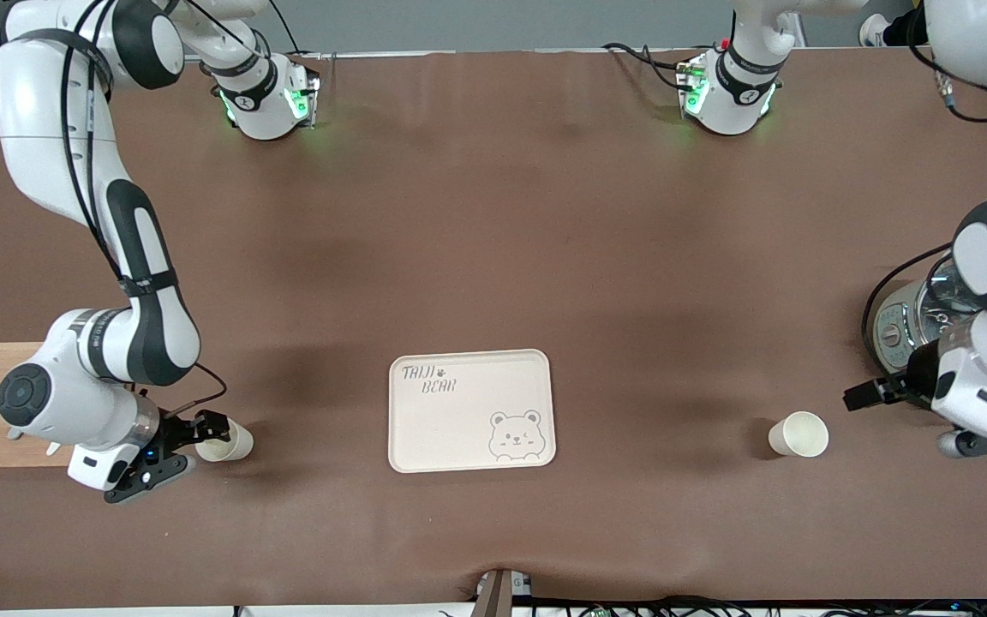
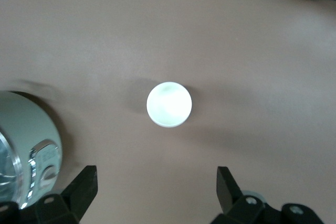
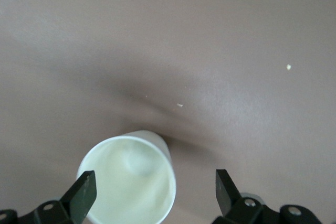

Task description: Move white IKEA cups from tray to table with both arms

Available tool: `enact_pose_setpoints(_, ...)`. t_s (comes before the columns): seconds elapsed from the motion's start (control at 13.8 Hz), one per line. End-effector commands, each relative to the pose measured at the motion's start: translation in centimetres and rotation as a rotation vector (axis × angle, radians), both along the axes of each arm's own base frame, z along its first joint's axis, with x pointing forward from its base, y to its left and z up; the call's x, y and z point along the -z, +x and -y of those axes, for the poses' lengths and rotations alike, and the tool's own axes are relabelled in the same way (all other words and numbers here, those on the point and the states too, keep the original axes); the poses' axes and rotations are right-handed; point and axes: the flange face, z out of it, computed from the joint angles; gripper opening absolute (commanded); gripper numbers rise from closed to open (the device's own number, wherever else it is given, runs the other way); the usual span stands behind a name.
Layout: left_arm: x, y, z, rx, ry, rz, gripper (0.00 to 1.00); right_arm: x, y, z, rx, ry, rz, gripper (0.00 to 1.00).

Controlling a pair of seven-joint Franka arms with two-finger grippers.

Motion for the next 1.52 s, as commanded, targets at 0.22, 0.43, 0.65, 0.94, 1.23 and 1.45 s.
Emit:
enact_pose_setpoints(0.22,-7.7,-5.3,1.4,0.086,-0.05,-0.008,1.0,-12.3,-2.9,-0.8,0.151,0.02,-0.105,1.0)
enact_pose_setpoints(0.43,-10.9,-7.5,2.0,0.132,-0.044,-0.015,1.0,-19.3,-3.9,0.0,0.225,0.014,-0.184,1.0)
enact_pose_setpoints(0.65,-13.4,-9.9,2.5,0.154,-0.024,-0.003,1.0,-25.4,-5.9,0.9,0.266,-0.021,-0.205,1.0)
enact_pose_setpoints(0.94,-16.3,-12.7,1.6,0.153,0.018,-0.014,1.0,-32.7,-9.8,1.4,0.313,-0.044,-0.175,1.0)
enact_pose_setpoints(1.23,-18.6,-14.7,1.0,0.146,0.015,-0.006,1.0,-35.5,-12.5,1.6,0.34,-0.064,-0.162,1.0)
enact_pose_setpoints(1.45,-19.4,-16.6,0.9,0.147,0.009,-0.001,1.0,-35.3,-14.3,1.7,0.344,-0.063,-0.161,1.0)
